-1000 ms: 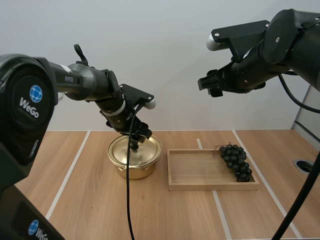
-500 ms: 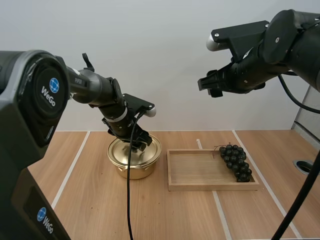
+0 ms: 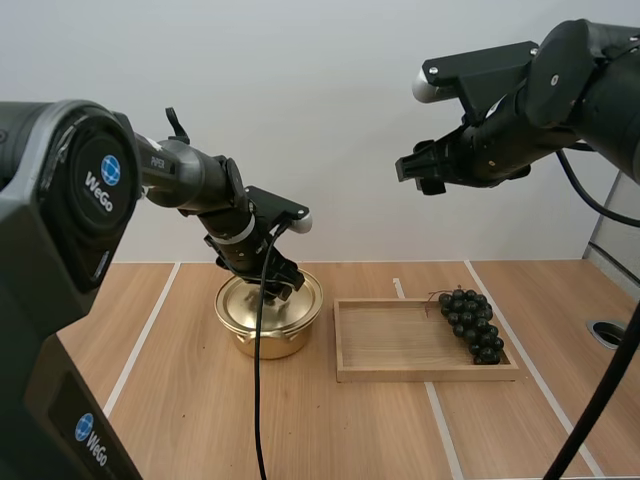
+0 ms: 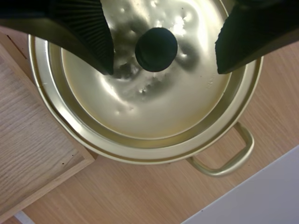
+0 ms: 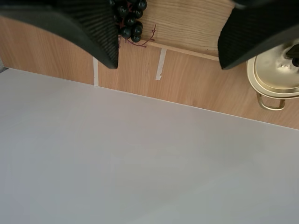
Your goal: Open the pot, put the grape inside, and close it
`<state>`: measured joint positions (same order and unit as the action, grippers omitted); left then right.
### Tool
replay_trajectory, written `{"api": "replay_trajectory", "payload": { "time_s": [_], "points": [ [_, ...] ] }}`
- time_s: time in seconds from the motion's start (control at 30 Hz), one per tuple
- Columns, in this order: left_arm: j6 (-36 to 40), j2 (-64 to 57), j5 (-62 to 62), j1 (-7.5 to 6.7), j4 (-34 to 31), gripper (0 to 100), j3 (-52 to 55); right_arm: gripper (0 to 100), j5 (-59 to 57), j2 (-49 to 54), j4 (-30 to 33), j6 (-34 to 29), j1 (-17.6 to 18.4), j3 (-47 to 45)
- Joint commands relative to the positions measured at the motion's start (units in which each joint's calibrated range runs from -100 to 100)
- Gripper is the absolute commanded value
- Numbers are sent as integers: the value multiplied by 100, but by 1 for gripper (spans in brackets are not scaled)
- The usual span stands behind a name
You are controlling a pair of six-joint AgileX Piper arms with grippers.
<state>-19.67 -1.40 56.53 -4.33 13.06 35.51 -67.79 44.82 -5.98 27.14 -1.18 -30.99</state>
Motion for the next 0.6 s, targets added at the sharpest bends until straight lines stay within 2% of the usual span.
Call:
{"api": "replay_trajectory", "payload": {
  "time_s": [0.0,0.03,0.13,0.43,0.57],
  "points": [
    [92,-2,-157,-19,-12,55,-16,100,113,46,33,42,-19,26],
    [157,-2,-157,-19,-12,38,-16,100,113,46,33,42,-19,26],
    [166,-2,-139,-19,-12,0,-16,100,113,46,33,42,-19,26],
    [166,-16,-50,-19,-12,0,-108,100,113,46,33,42,-19,26],
    [241,-280,554,-19,-12,0,-509,100,96,46,33,42,-19,26]
  ]
}}
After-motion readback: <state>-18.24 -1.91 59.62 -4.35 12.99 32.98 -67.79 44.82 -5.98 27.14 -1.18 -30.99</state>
